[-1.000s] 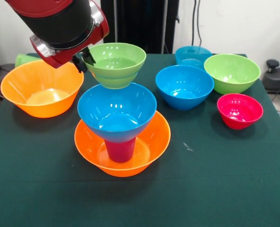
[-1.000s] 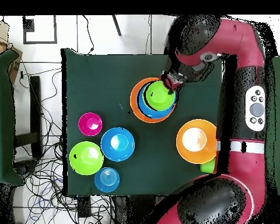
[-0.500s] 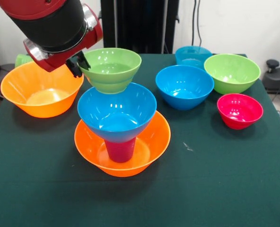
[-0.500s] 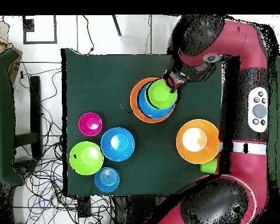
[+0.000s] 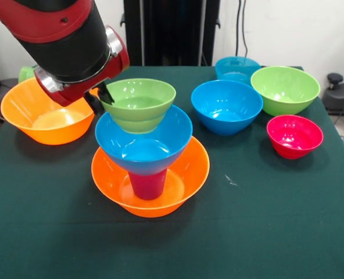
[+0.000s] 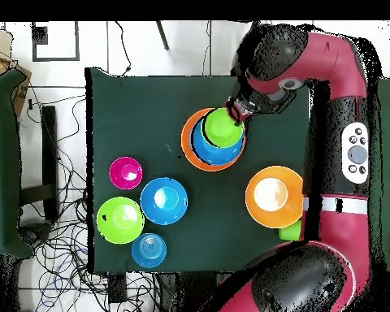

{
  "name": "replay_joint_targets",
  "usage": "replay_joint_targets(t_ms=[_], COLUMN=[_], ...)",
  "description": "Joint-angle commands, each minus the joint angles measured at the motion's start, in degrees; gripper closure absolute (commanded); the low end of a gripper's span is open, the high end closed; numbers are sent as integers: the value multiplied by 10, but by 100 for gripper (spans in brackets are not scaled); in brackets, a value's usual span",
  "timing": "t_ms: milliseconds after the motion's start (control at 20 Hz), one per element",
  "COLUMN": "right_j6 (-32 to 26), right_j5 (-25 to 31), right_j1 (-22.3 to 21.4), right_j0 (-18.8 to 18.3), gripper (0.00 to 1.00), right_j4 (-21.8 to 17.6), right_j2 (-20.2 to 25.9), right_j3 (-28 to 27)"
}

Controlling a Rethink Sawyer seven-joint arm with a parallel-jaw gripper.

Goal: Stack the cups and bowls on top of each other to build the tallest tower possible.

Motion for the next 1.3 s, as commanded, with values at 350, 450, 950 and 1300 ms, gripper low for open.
replay_joint_targets(t_ms=[350, 450, 950, 1300], right_j6=[-158, -157, -152, -150], right_j5=[-53, -55, -62, -76], right_j1=[10, 10, 10, 11], right_j0=[3, 3, 0, -5], gripper=[100, 100, 100, 100], right_j4=[-27, -28, -26, -26], right_j2=[-33, -33, -35, -36], right_j3=[38, 40, 50, 60])
